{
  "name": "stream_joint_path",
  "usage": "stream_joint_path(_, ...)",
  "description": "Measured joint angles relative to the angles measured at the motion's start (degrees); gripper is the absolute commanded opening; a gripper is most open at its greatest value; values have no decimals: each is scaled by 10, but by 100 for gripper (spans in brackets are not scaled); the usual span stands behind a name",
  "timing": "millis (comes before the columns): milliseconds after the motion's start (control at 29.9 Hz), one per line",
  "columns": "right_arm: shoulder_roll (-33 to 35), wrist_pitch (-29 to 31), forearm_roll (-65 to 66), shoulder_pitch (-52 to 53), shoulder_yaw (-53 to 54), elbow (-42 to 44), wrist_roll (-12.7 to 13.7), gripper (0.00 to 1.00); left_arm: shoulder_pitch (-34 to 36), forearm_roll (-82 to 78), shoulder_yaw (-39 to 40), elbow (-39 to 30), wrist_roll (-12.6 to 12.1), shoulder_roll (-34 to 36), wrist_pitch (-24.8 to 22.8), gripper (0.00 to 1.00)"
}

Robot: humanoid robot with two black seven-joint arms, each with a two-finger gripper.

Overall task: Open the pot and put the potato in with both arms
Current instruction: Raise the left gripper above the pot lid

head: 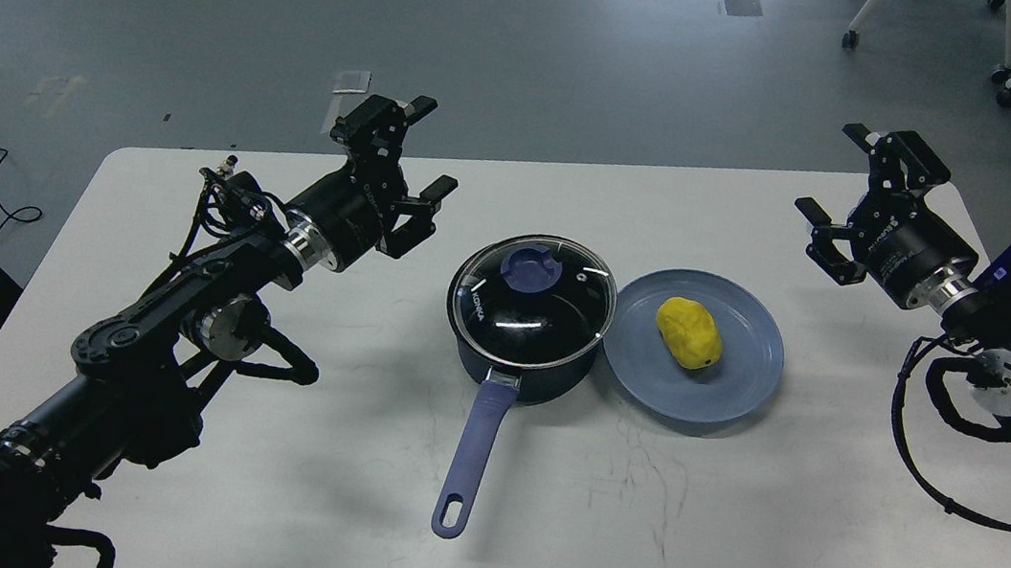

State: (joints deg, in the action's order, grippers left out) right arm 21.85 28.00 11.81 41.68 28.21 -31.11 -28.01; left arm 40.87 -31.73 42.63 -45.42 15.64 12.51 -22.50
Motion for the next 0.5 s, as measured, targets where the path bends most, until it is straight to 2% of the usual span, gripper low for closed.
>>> stream_joint_path(301,-1,0,0,1,0,0,0,100,5,0,-2,0,1,6,1,98)
stream_joint_path(502,-1,0,0,6,-1,1,0,100,23,-18,-19,-3,3,36,-12,98)
